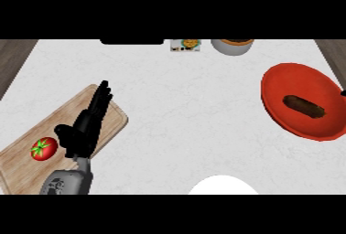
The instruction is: Pick the sweet potato from the plate and place it in the bowl
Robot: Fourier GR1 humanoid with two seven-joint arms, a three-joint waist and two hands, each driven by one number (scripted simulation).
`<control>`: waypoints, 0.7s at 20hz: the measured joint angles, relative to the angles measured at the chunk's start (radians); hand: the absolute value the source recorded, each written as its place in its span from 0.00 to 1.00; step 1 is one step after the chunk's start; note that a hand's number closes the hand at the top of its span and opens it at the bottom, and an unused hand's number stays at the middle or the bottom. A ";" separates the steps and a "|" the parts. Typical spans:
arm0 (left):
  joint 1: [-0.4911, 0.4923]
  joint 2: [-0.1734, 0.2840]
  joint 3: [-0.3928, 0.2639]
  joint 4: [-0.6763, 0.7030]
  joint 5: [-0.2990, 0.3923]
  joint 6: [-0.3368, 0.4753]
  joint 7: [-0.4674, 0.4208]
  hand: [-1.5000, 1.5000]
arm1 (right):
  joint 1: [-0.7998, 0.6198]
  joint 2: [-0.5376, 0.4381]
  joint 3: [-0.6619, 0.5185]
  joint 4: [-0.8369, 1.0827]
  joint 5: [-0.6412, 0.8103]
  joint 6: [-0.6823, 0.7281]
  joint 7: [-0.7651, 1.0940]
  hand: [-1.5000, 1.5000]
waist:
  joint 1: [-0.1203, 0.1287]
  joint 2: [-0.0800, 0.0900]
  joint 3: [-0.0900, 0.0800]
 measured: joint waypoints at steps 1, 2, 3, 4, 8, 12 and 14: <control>-0.007 0.001 0.003 -0.002 0.000 0.001 0.009 0.50 | 0.006 -0.008 -0.010 0.002 -0.019 0.021 0.005 0.00 | 0.000 0.000 0.000; 0.001 0.000 0.001 -0.013 0.001 0.001 0.011 0.50 | 0.019 -0.015 -0.020 0.005 -0.036 0.041 0.003 0.00 | 0.000 0.000 0.000; 0.001 0.001 -0.001 -0.025 0.001 0.000 0.025 0.50 | 0.027 -0.033 -0.027 0.022 -0.048 0.066 -0.009 0.00 | 0.001 0.000 0.000; -0.005 0.002 0.000 -0.032 0.001 0.000 0.037 0.50 | 0.039 -0.046 -0.032 0.027 -0.061 0.094 -0.016 0.00 | 0.001 0.000 0.000; 0.007 0.000 0.001 -0.040 0.006 -0.006 0.035 0.50 | 0.096 -0.088 -0.048 0.057 -0.102 0.194 -0.074 0.00 | 0.002 0.001 0.001; 0.004 0.001 0.003 -0.035 0.002 -0.008 0.028 0.50 | 0.123 -0.126 -0.033 0.100 -0.107 0.224 -0.115 0.00 | 0.006 0.002 0.001; 0.008 0.005 0.006 -0.036 0.003 -0.013 0.028 0.50 | 0.158 -0.123 -0.022 0.087 -0.112 0.225 -0.128 0.00 | 0.003 0.001 0.001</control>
